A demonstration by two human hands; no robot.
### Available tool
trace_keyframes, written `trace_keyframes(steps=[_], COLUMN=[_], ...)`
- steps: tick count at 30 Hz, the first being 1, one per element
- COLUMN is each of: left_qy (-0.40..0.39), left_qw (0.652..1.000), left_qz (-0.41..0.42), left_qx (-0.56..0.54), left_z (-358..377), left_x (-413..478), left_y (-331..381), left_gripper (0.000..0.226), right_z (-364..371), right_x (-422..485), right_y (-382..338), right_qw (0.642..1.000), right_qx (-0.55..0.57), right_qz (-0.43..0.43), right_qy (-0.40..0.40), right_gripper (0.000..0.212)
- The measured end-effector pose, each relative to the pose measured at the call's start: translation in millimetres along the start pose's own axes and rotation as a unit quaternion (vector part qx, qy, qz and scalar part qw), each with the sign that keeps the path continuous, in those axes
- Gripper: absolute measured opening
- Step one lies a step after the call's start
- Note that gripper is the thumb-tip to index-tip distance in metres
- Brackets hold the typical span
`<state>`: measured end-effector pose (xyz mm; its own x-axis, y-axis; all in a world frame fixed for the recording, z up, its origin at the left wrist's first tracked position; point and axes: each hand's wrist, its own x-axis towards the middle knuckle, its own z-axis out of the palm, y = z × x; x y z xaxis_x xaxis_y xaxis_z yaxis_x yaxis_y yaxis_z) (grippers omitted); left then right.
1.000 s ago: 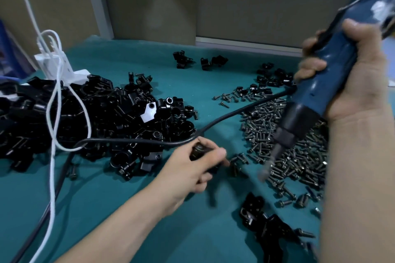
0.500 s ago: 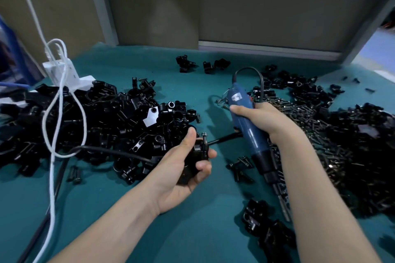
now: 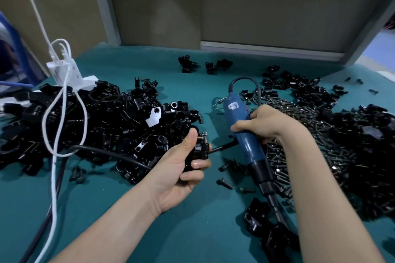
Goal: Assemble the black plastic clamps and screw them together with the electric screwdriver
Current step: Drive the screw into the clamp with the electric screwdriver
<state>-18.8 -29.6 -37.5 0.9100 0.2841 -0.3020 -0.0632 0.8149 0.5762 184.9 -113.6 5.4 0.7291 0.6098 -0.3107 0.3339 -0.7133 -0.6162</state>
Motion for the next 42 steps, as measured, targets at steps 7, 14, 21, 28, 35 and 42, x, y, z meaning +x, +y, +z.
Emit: trace_keyframes(steps=[7, 14, 21, 28, 35, 42], left_qy=[0.009, 0.015, -0.007, -0.026, -0.038, -0.03], left_qw=[0.999, 0.995, 0.975, 0.924, 0.923, 0.932], left_qz=[0.016, 0.035, 0.065, 0.082, 0.075, 0.062], left_qx=[0.041, 0.092, 0.211, 0.372, 0.375, 0.355], left_z=[0.4, 2.7, 0.7, -1.0, -2.4, -6.7], left_x=[-0.2, 0.4, -2.2, -10.1, -10.2, -8.8], left_y=[-2.3, -3.1, -4.0, 3.4, 2.3, 0.4], left_gripper=[0.05, 0.053, 0.032, 0.029, 0.03, 0.03], right_z=[-29.9, -44.8, -34.9, -31.2, -26.5, -21.5], right_x=[-10.0, -24.4, -26.8, -29.3, -31.0, -35.0], right_y=[16.0, 17.9, -7.6, -20.9, -30.1, -37.0], right_qw=[0.922, 0.691, 0.636, 0.652, 0.669, 0.674], right_qx=[0.383, 0.711, 0.745, 0.722, 0.693, 0.683], right_qz=[0.012, -0.126, -0.199, -0.192, -0.212, -0.228], right_qy=[0.062, -0.028, 0.016, 0.131, 0.164, 0.167], right_gripper=[0.04, 0.033, 0.025, 0.008, 0.016, 0.016])
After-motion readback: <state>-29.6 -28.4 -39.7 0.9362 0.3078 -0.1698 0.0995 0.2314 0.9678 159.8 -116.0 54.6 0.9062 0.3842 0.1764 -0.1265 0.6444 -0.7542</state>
